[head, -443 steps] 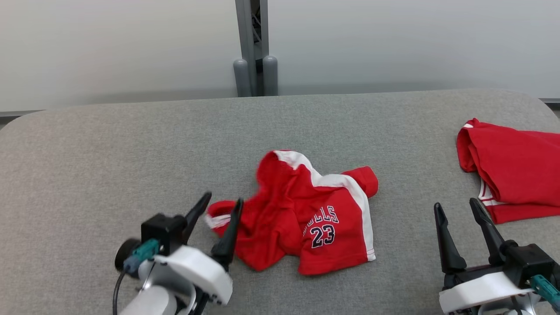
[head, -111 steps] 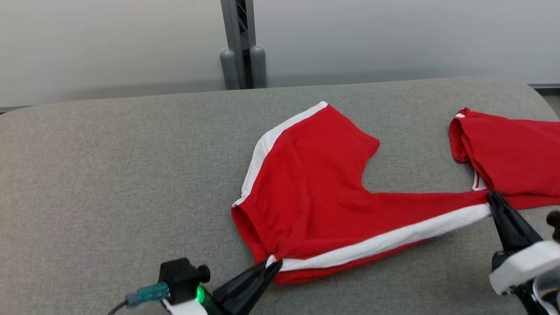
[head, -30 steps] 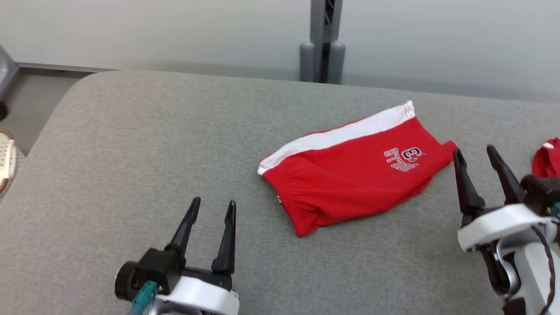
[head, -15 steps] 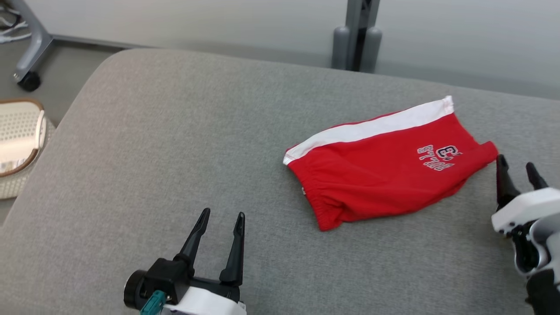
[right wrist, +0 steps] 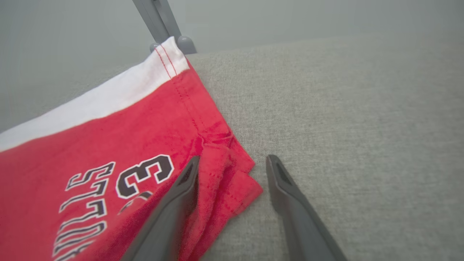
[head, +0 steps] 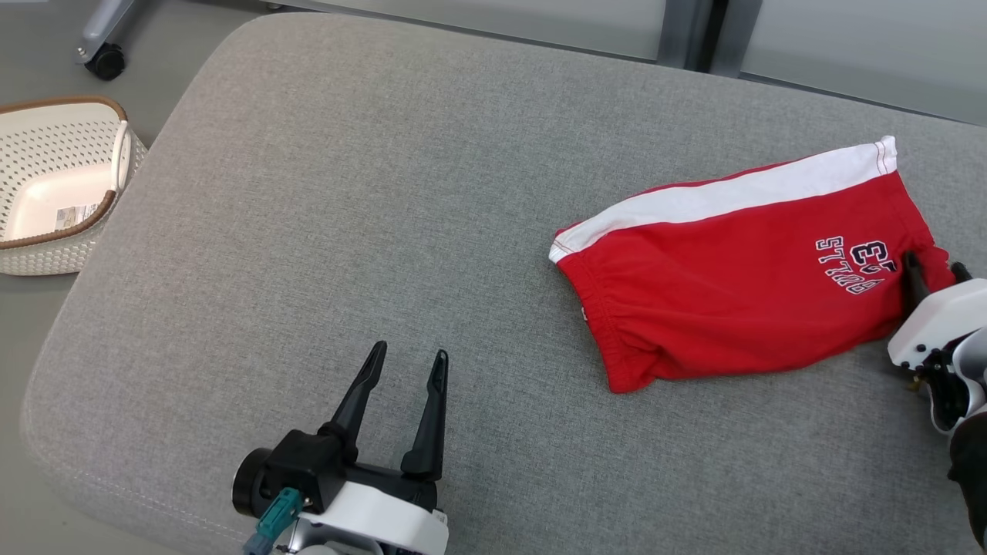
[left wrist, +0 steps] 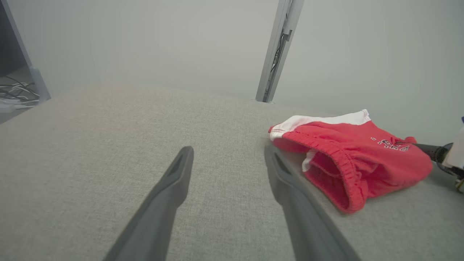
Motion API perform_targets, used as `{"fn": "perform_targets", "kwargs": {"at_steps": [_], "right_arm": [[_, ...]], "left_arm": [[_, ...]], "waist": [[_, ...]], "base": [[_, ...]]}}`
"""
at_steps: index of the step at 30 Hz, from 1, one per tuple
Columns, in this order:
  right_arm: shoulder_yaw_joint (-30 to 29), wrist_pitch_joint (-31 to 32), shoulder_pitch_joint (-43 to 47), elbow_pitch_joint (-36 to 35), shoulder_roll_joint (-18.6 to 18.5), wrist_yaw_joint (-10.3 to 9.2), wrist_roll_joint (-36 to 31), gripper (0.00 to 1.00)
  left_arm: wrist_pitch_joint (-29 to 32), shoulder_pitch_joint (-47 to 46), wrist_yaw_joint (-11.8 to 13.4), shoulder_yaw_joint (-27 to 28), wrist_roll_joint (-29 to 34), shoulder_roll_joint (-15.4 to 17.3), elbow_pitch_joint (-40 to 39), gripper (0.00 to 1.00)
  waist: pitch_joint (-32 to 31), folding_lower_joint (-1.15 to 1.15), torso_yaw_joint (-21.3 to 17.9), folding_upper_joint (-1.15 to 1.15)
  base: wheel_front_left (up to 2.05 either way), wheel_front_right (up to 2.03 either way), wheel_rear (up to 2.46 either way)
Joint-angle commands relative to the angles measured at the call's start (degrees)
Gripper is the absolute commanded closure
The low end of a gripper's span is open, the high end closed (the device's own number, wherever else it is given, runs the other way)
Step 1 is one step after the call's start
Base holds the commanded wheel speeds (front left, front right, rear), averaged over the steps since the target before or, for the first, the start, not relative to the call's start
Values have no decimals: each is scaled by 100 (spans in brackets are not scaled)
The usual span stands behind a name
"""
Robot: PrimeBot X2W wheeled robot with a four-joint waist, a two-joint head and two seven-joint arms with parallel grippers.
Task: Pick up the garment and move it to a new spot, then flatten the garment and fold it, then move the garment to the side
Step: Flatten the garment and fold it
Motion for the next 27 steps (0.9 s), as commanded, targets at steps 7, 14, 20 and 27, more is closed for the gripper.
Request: {"fn": "perform_targets", "kwargs": {"at_steps": [7,14,20,27], "right_arm": [[112,63,214,222,234,-1,-118,100],[54,-444,305,62,262,-1,42,100],[-60,-581,792,-485,420,-1,300,100],[-389,-579,1704,-1565,670,-1,450,100]], "left_arm": [[-26,-153,41,-37,-17,15,87,0],[-26,-24,28,19,121,15,123,0],[-26,107,-3,116,218,15,176,0],[-27,272,13,216,279,16,160,0]], "waist": [[-109,0,-25,0],[-377,0,-228,0],[-676,0,-569,0],[-967,0,-1011,0]], "base": [[0,0,0],[0,0,0],[0,0,0],[0,0,0]]}}
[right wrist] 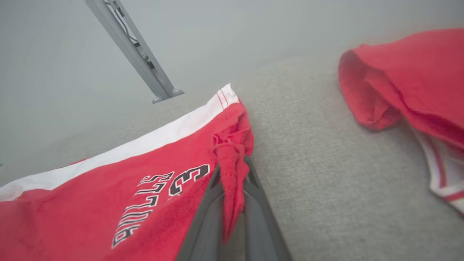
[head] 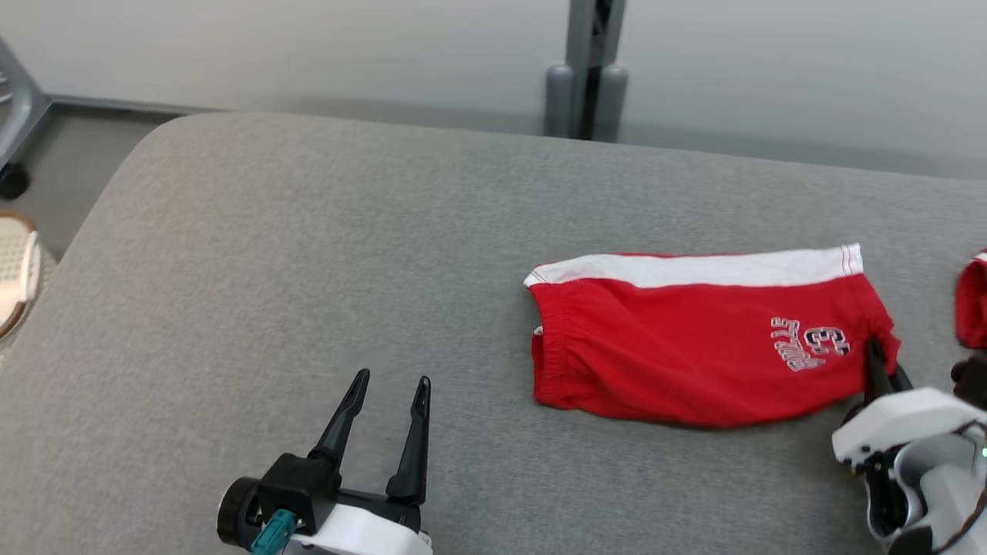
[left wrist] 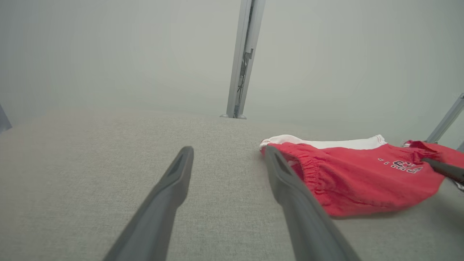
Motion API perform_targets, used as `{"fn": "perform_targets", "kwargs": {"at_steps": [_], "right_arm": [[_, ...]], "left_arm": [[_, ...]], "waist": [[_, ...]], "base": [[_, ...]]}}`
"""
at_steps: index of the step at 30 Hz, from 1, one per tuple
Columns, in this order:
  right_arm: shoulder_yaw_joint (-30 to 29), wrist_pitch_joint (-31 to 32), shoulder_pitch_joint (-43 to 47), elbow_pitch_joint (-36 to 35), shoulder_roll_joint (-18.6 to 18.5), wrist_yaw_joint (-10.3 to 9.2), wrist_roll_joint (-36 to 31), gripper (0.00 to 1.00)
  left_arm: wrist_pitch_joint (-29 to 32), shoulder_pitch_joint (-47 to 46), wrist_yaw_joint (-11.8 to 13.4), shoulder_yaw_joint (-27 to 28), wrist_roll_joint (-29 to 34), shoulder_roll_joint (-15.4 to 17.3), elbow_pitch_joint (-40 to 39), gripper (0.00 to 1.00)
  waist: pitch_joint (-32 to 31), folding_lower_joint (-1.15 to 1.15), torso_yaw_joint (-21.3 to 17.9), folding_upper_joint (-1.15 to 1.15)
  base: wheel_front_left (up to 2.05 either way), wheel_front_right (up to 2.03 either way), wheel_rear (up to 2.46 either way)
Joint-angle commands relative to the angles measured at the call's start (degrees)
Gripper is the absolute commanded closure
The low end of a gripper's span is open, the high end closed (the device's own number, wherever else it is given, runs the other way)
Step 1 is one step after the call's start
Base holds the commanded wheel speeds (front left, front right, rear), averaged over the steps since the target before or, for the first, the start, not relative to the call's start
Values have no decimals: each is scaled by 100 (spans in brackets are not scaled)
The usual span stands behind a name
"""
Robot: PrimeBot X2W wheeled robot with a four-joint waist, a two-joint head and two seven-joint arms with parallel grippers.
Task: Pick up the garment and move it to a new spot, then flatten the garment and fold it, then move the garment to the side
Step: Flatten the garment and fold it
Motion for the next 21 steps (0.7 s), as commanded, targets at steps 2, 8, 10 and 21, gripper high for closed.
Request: {"fn": "perform_targets", "kwargs": {"at_steps": [2,8,10,21], "right_arm": [[-112,-31,379,-281,76,-3,11,100],[-221,-33,1071,-613,139,-3,-41,100],[-233,-33,1117,-542,116,-3,-32,100],[-98,-34,968,-545,122,-3,-140,100]], "left_arm": [[-25,89,14,36,35,23,-7,0],[-25,218,45,51,29,22,25,0],[-25,241,47,35,21,23,56,0],[-26,277,44,-58,-38,22,184,0]], "waist": [[-252,0,-338,0],[-534,0,-756,0],[-589,0,-807,0],[-799,0,-778,0]], "base": [[0,0,0],[0,0,0],[0,0,0],[0,0,0]]}}
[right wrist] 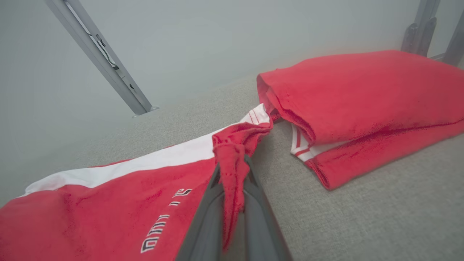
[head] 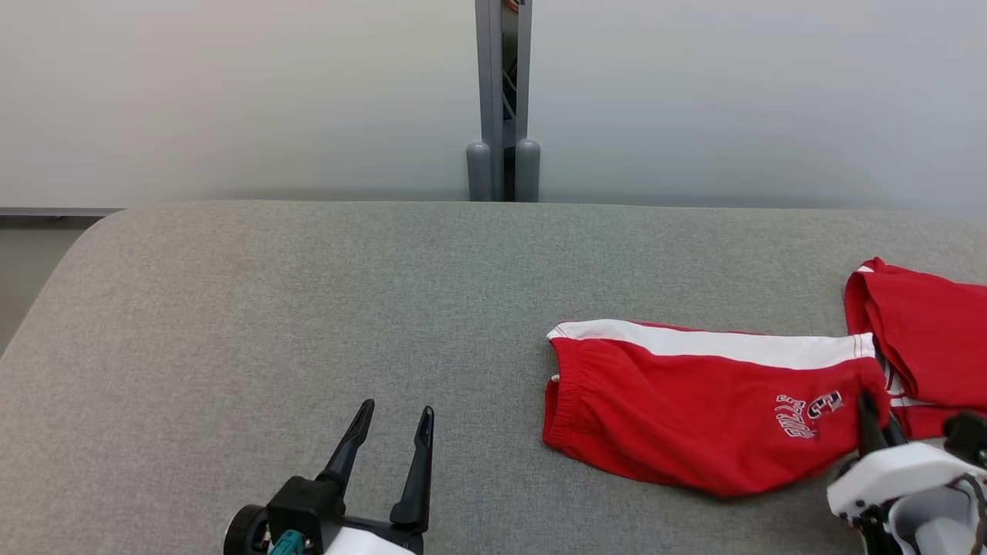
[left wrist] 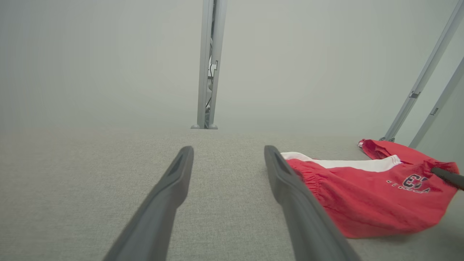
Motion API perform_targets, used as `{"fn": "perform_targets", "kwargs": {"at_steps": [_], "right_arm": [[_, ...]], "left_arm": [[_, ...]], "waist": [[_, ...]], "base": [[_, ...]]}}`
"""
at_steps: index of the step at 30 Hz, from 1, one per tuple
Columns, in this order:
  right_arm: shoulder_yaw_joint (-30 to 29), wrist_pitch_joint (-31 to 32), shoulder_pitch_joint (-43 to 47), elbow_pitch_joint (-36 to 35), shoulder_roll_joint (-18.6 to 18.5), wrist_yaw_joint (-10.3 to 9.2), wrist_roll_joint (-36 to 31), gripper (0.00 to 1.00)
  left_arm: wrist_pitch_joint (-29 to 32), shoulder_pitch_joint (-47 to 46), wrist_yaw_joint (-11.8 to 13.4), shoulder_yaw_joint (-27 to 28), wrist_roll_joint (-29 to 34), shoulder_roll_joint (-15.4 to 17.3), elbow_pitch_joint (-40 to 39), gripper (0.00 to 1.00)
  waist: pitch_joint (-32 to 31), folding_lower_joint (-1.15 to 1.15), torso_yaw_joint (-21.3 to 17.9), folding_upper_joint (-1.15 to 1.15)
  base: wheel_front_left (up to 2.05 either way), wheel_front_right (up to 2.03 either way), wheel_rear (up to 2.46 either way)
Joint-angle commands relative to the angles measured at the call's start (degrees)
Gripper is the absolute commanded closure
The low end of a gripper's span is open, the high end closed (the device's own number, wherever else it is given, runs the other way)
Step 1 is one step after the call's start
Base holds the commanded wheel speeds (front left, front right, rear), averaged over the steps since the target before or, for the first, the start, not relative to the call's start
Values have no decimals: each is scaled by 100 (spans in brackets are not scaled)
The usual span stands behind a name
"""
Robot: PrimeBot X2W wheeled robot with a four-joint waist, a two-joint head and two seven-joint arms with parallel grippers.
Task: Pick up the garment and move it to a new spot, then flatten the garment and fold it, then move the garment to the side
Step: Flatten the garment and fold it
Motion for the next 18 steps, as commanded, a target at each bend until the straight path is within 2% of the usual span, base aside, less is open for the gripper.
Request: {"fn": "perform_targets", "kwargs": {"at_steps": [1,10,18], "right_arm": [[77,-34,-94,-165,21,-3,-81,100],[1170,34,-481,-917,241,-3,-306,100],[2304,351,-739,-1154,382,-3,-385,100]], "left_arm": [[-27,38,17,16,-6,23,8,0],[-27,48,25,-12,26,23,44,0],[-26,-47,25,-67,-9,23,92,0]], "waist": [[-10,0,19,0],[-17,0,180,0],[52,0,511,0]], "base": [[0,0,0],[0,0,0],[0,0,0]]}}
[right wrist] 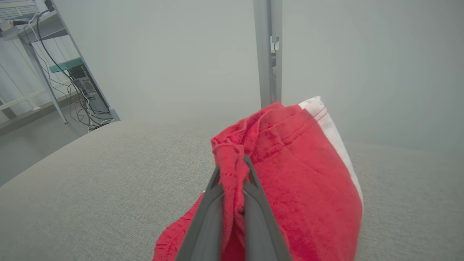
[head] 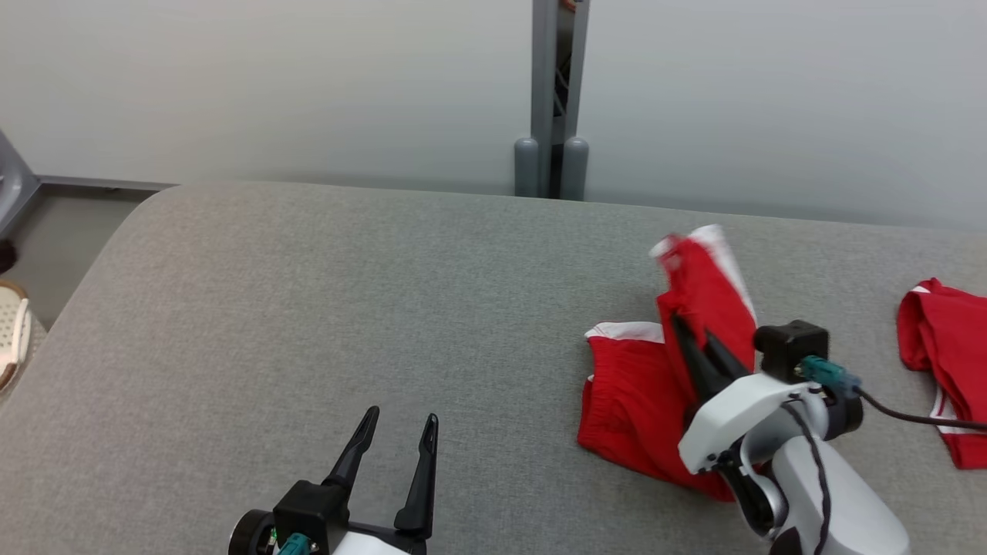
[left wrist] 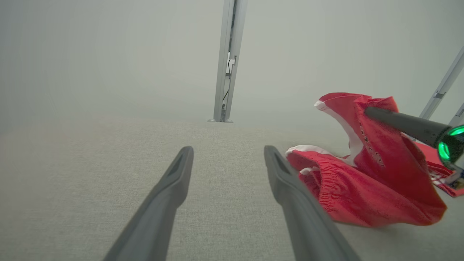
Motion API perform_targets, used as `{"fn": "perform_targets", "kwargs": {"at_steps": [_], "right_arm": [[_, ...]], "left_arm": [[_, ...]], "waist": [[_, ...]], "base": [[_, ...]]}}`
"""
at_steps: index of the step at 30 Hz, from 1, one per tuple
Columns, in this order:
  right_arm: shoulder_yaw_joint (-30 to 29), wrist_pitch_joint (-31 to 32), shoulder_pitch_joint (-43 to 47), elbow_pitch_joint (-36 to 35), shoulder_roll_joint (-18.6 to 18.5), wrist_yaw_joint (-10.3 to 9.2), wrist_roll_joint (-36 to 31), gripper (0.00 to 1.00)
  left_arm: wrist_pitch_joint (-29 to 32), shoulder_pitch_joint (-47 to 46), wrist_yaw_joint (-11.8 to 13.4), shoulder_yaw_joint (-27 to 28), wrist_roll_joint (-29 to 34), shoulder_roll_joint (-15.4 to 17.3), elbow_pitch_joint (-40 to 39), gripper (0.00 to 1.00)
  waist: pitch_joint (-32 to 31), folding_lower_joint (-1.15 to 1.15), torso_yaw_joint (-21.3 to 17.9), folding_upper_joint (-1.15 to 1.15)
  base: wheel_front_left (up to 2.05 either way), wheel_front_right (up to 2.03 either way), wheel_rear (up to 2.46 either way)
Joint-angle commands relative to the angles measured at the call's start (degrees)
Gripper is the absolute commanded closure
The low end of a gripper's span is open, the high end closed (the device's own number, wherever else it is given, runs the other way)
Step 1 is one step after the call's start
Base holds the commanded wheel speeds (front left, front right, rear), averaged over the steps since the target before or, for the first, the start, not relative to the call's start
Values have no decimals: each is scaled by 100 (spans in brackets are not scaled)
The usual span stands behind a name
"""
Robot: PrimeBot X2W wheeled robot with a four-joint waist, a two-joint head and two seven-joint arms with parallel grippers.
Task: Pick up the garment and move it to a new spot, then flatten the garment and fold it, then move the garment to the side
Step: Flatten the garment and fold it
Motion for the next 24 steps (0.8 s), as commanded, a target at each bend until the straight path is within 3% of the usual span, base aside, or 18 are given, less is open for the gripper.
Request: {"fn": "perform_targets", "kwargs": {"at_steps": [1,9,10,11,12,20,24], "right_arm": [[66,48,-29,-8,-11,-3,47,100],[960,374,128,54,-5,-3,413,100],[1045,404,151,80,-2,-3,458,89],[1117,437,171,108,-2,-3,516,64],[1192,459,182,118,-3,-3,563,0],[1903,290,376,-442,-3,-3,1392,0],[1849,-54,353,-681,-13,-3,1423,0]], "left_arm": [[-27,-77,18,19,-15,23,-1,0],[-27,-125,0,19,-118,23,-30,0],[-27,-128,-5,19,-133,23,-29,0],[-27,-136,-12,18,-137,22,-24,0],[-27,-142,-16,13,-137,23,-18,0],[-27,-88,52,56,-167,23,4,0],[-27,-33,66,76,-184,23,0,0]], "waist": [[47,0,89,0],[240,0,402,0],[253,0,423,0],[258,0,435,0],[261,0,445,0],[168,0,286,0],[96,0,64,0]], "base": [[0,0,0],[0,0,0],[0,0,0],[0,0,0],[0,0,0],[0,0,0],[0,0,0]]}}
